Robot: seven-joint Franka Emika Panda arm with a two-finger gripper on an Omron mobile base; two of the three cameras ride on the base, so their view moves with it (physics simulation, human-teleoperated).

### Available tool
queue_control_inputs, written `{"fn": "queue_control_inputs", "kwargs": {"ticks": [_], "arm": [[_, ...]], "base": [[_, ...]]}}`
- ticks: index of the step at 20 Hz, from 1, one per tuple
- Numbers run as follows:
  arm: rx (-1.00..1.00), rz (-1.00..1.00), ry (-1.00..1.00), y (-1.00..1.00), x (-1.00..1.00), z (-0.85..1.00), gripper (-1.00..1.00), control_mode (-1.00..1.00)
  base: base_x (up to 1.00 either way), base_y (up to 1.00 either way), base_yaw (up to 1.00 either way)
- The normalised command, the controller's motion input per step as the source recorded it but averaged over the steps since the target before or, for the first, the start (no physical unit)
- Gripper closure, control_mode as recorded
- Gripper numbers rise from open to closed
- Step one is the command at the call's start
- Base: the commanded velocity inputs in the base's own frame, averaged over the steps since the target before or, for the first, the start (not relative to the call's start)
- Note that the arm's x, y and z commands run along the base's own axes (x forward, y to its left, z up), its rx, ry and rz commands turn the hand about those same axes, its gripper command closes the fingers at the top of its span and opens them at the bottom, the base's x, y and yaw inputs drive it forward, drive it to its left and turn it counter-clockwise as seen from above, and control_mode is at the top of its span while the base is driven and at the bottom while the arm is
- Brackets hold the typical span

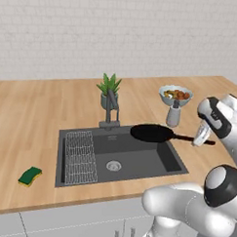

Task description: Pick the pan and sponge and place them into the sink. Then turn on the water.

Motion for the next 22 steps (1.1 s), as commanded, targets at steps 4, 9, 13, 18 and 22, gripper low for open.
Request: {"fn": "queue_control_inputs", "kwargs": {"ticks": [4, 9, 13, 18, 22], "arm": [[0.0, 0.05, 0.0, 0.68, 0.34, -0.77, 1.0, -1.0], [0.0, 0.01, 0.0, 0.47, 0.34, -0.7, 1.0, -1.0], [0.0, 0.06, -0.02, 0.36, 0.36, -0.78, 1.0, -1.0], [-0.01, 0.05, -0.02, 0.31, 0.4, -0.68, 1.0, -1.0], [0.0, 0.04, -0.02, 0.24, 0.47, -0.53, 1.0, -1.0]], "base": [[0.0, 0.0, 0.0], [0.0, 0.0, 0.0], [0.0, 0.0, 0.0], [0.0, 0.0, 0.0], [0.0, 0.0, 0.0]]}}
